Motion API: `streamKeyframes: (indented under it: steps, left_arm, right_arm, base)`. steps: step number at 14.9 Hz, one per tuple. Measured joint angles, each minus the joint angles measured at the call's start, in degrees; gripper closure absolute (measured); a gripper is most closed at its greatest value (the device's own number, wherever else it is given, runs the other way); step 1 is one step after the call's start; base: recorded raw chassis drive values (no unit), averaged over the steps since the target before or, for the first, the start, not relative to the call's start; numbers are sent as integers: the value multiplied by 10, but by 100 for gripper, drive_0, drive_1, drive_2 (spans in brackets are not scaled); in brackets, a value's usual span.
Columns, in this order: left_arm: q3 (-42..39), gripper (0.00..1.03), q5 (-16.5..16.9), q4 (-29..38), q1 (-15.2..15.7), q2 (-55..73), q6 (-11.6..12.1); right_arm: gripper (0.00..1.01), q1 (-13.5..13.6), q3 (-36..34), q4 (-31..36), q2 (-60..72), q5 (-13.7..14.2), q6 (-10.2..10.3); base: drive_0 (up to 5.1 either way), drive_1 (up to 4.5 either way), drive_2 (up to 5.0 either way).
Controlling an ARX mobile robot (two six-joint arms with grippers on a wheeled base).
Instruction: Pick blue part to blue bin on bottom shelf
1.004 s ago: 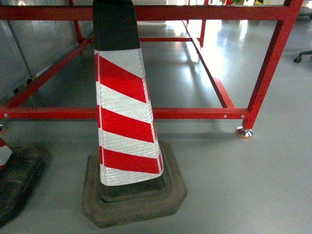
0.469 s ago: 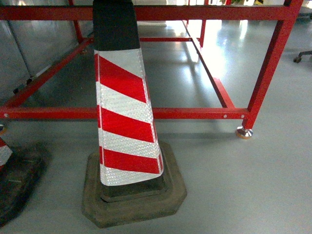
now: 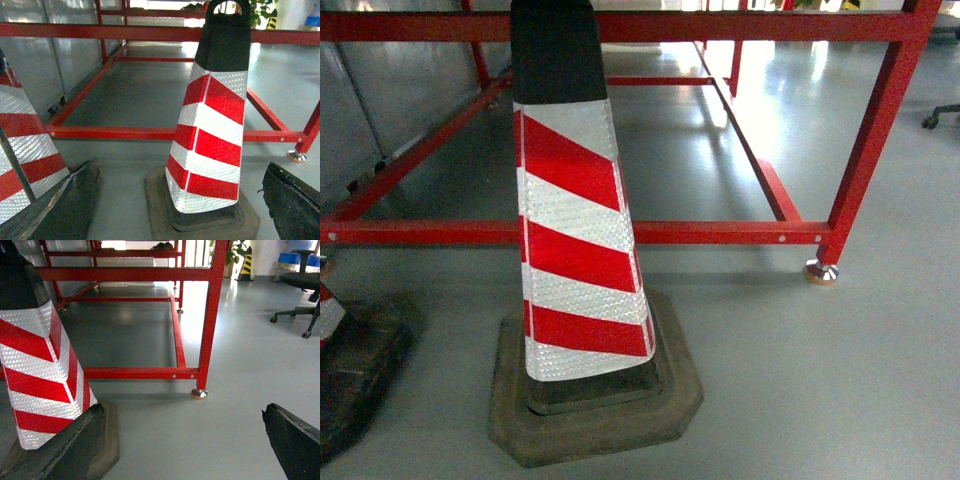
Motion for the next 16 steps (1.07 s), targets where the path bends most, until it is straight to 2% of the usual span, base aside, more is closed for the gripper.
streamKeyframes:
  steps: [16]
  left_arm:
    - [0, 5, 0, 0, 0, 0, 0]
  right_arm:
    - [3, 0, 0, 0, 0, 0, 0]
  base:
    - [0, 0, 0]
